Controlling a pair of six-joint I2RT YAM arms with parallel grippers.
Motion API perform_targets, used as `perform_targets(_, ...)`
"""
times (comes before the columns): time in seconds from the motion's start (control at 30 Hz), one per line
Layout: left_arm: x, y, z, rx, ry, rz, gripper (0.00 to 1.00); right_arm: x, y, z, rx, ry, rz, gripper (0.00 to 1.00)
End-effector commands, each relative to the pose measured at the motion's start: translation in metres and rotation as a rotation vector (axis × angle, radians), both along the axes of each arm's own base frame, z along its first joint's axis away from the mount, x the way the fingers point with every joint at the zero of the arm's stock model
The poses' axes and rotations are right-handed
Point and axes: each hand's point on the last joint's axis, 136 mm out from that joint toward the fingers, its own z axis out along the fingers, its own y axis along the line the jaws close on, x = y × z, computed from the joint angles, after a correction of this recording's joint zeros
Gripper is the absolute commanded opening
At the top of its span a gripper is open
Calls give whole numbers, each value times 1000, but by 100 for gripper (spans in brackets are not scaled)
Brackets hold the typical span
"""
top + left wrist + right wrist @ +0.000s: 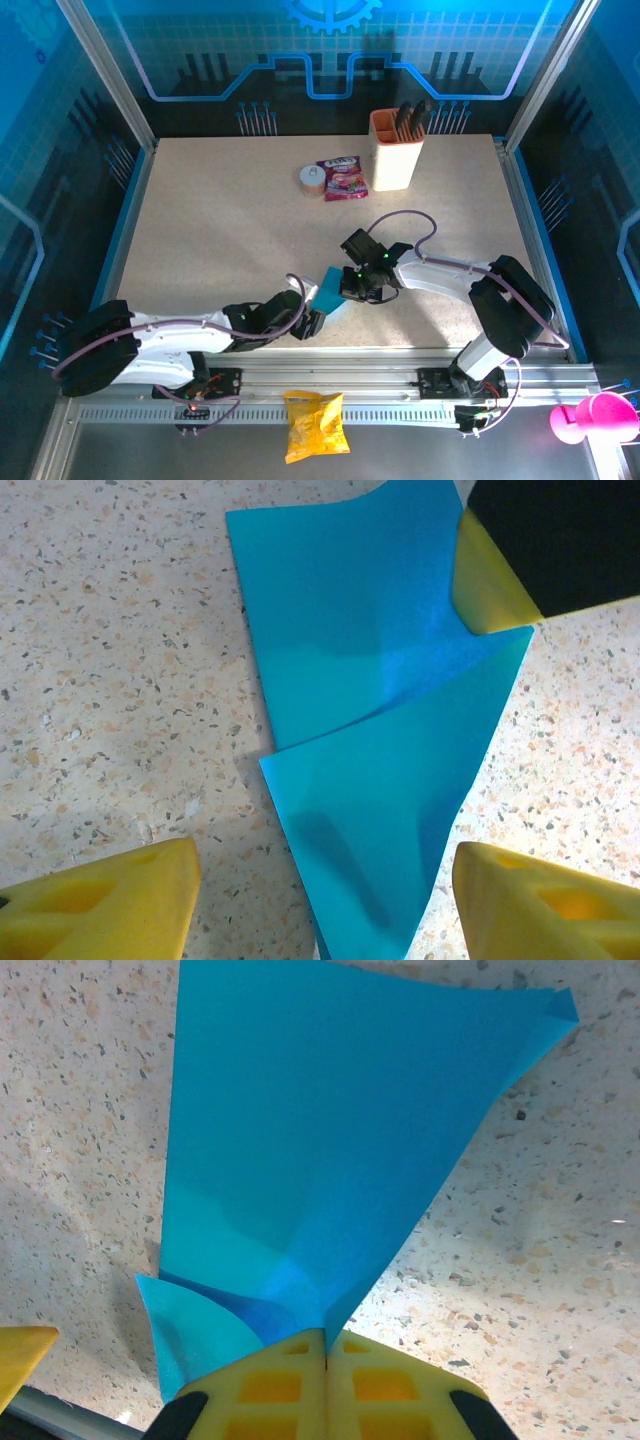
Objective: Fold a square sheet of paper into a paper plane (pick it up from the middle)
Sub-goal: Fold the wing for the fifth time at the center of the table.
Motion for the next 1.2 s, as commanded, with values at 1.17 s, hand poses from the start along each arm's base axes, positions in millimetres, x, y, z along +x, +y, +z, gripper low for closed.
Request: perform_targets(1.17, -3, -30, -28, 122, -86, -132, 31, 5, 0, 15, 24, -3, 23, 0)
